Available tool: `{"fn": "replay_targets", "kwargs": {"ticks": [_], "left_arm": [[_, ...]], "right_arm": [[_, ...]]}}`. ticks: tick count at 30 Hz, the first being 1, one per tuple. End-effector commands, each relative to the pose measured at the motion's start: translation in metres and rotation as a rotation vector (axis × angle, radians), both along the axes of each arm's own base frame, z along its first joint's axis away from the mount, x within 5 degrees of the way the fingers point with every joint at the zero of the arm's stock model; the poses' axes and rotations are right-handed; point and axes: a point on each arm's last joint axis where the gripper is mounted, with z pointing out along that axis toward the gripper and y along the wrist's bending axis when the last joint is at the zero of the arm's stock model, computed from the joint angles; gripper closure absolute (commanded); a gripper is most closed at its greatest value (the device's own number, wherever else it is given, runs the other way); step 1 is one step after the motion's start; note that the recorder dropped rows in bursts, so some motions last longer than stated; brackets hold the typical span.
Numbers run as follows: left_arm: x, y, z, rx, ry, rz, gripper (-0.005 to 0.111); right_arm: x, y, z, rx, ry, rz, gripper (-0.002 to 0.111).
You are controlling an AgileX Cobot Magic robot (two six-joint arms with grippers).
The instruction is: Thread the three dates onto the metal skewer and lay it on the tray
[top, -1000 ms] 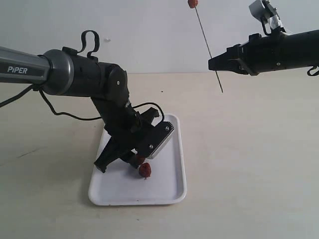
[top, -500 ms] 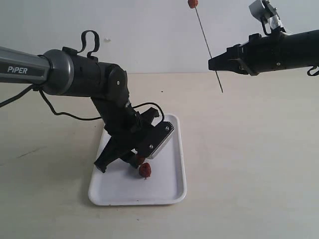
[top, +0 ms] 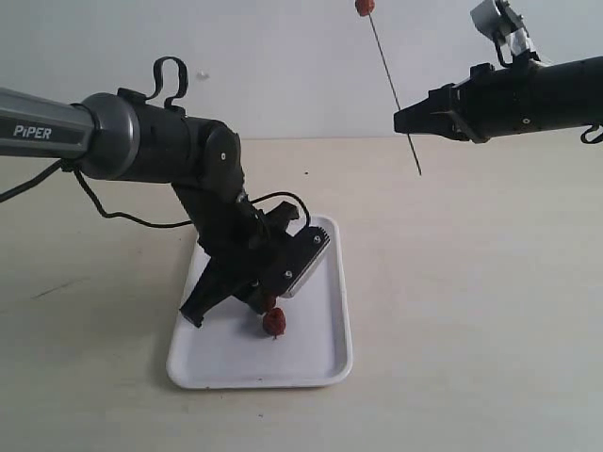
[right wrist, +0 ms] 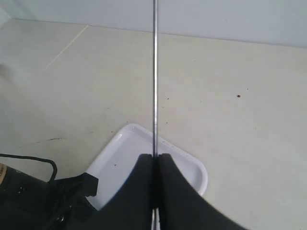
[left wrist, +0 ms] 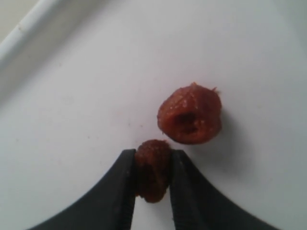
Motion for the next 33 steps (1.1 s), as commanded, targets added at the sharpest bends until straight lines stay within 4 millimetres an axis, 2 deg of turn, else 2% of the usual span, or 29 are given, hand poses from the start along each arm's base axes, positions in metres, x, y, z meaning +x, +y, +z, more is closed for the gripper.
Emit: {"fn": "replay_targets", "kwargs": {"ticks": [1,7,12,15,20,25,29,33], "left_arm": [[0.000,0.002,0.015,-0.021,-0.019,0.035,0.084],[0.015,0.015,0.060,-0.178,-0.050,0.191,0.084],[0.036,0.046,0.100,-0.397,0.017,0.392,0.084],[0.046,0.070,0.113,-0.518,0.105,0.462,0.084],[0.059,0.109,0.129,-0.755,0.264,0.556,0.084],[0.065,0.134,0.135,-0.851,0.320,0.615,0.084],[0.067,0.142,0.138,-0.889,0.336,0.639,0.084],[0.068,0.142,0.139,-0.905,0.340,0.644,0.084]], "right_arm": [[0.000,-0.001,0.000,-0.020,-0.004,0.014,0.108],[-0.002,-0.002,-0.002,-0.059,0.001,0.033,0.108],[-0.006,-0.003,-0.009,-0.166,-0.002,0.109,0.108],[-0.012,-0.005,-0.016,-0.284,-0.009,0.207,0.108],[-0.027,-0.006,-0.025,-0.419,-0.005,0.437,0.108],[-0.040,-0.004,-0.027,-0.426,-0.005,0.617,0.108],[-0.048,-0.002,-0.027,-0.405,0.025,0.699,0.108],[-0.048,-0.003,-0.027,-0.415,0.028,0.706,0.108]]}}
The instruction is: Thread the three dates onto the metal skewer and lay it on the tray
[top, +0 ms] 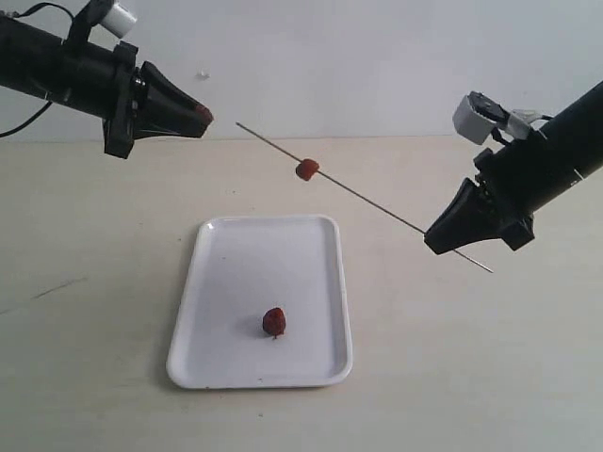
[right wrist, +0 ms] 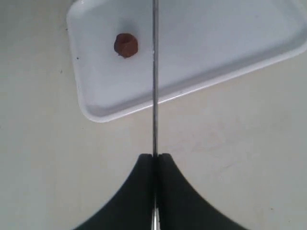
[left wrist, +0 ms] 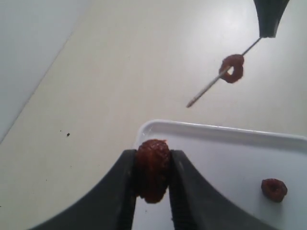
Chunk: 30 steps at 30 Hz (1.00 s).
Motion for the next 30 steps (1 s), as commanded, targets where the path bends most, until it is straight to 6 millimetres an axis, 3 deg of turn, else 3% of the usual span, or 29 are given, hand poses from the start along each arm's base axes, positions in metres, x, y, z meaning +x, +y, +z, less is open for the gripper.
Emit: {"fn": "replay_targets", "kwargs": {"ticks": [1,30], "left_arm": [[-0.0006,-0.0007,0.0077,-0.052,-0.001,0.002,0.084],[-0.0058,-0.0068,0.0175,-0.182,0.049,-0.037,0.084]], "right_arm": [[-0.0008,0.0001,0.0015,0.002,0.000,0.025,0.108],[0.0024,0.0038,0.0055,0.060,-0.040,0.014,0.108]]}}
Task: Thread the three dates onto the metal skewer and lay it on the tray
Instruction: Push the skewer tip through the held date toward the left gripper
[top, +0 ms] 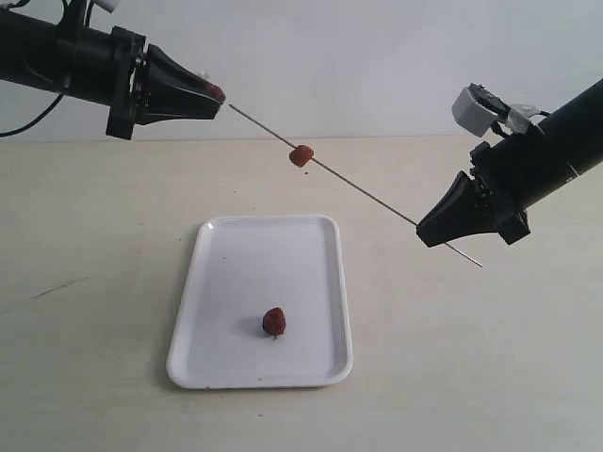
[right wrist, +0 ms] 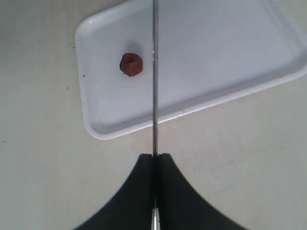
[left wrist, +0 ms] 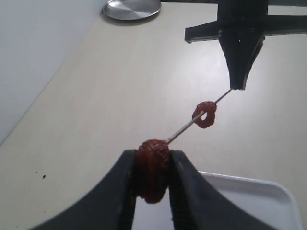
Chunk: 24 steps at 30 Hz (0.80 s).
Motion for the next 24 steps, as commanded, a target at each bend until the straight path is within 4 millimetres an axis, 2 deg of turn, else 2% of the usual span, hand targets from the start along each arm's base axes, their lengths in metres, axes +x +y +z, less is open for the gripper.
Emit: {"fn": "replay_targets", "kwargs": {"ticks": [1,8,14,24], "left_arm": [[-0.001,0.000,0.006,-0.030,-0.002,0.003,0.084],[-0.001,-0.001,0.006,-0.032,0.000,0.003,0.084],[-0.007,-0.023,0.004,-0.031,0.003,-0.053,0.084],[-0.009,-0.026,0.002,-0.013,0.003,-0.068,0.084]], "right_arm": [[0.001,0.000,0.002,0.003,-0.014,0.017,0.108],[0.001,0.001,0.002,0.012,-0.021,0.016,0.108],[0.001,0.001,0.003,0.016,-0.030,0.020,0.108],[0.003,0.003,0.005,0.047,-0.061,0.019,0.108]]}}
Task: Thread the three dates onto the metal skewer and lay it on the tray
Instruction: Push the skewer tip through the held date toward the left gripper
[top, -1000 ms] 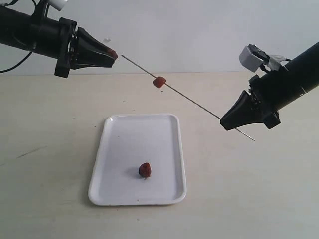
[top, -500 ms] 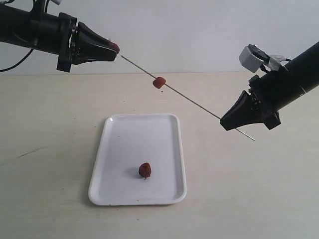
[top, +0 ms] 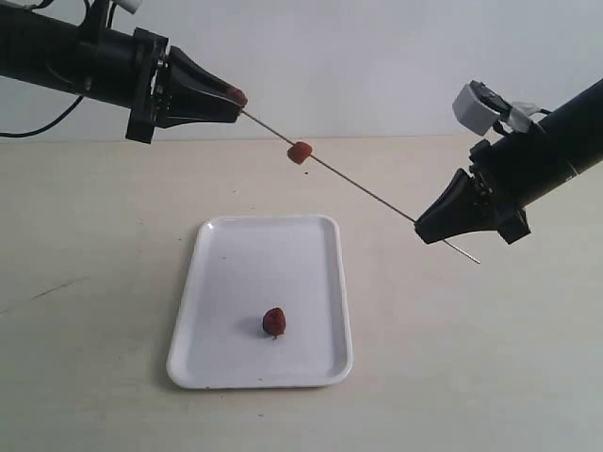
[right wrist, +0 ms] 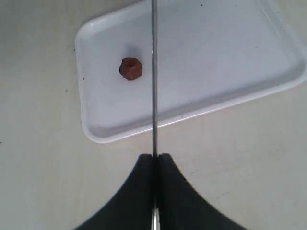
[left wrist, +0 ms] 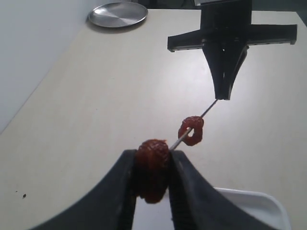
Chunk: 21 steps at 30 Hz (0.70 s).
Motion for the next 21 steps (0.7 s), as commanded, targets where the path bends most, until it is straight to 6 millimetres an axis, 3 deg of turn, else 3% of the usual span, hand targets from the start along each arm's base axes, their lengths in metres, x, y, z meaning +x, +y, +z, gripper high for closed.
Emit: {"fn": "replay_targets", "kwargs": {"ticks": [1,21], "left_arm": [[-0.003,-0.006,0.001,0.005,0.000,-0.025,0.084],[-0.015,-0.028,-0.004,0.068,0.012,-0.104,0.084]], "right_arm": [[0.003,0.002,0.004,0.033,-0.042,0.012,0.108],[0.004,0.004,0.006,0.059,-0.104,0.037,0.108]]}}
